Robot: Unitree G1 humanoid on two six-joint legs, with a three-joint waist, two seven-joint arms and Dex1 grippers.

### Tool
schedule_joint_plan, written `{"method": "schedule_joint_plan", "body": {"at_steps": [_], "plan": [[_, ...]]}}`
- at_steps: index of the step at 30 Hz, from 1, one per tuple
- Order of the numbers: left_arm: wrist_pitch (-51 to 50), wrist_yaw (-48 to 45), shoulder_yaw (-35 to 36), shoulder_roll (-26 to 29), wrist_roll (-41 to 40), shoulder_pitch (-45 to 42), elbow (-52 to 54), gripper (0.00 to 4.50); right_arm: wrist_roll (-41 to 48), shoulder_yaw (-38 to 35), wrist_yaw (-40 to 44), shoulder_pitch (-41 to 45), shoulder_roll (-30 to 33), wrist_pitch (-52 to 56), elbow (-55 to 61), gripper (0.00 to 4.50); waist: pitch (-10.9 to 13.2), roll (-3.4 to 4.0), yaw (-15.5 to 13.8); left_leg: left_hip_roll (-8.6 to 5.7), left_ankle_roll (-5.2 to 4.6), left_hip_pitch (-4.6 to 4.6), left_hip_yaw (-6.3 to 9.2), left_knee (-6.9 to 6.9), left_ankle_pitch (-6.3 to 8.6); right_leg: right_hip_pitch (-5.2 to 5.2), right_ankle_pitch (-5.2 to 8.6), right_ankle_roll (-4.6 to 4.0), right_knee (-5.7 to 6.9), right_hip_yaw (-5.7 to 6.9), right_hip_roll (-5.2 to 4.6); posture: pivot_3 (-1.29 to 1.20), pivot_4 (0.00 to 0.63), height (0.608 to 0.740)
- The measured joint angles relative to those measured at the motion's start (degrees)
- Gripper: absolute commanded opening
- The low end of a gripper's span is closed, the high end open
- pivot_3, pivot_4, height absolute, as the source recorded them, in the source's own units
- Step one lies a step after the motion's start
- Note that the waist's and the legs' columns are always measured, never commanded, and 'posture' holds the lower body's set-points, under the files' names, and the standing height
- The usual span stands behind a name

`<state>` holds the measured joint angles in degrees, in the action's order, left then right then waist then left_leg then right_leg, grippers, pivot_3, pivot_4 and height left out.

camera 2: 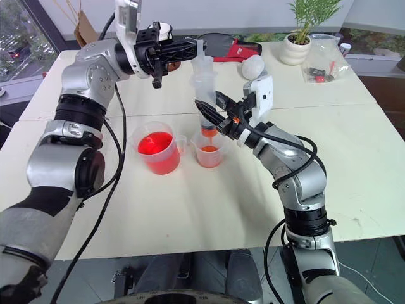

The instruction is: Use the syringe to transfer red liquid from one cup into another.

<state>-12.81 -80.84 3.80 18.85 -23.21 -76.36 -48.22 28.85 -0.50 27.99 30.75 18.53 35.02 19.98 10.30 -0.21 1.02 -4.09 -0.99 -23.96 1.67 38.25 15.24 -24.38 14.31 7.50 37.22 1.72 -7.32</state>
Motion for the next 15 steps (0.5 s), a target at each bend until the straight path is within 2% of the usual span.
{"method": "schedule_joint_plan", "body": {"at_steps": [15], "plan": [[-0.1, 4.3, 0.1, -2.8, 0.3, 7.1, 8.2, 0.09, 0.1, -0.2, -0.5, 1.5, 1.2, 3.1, 0.0, 1.31, 0.0, 0.00, -0.1, 0.00, 0.00, 0.00, 0.00, 0.02, 0.00, 0.01, 0.00, 0.00, -0.01, 0.00, 0.00, 0.00, 0.150, 0.740]]}}
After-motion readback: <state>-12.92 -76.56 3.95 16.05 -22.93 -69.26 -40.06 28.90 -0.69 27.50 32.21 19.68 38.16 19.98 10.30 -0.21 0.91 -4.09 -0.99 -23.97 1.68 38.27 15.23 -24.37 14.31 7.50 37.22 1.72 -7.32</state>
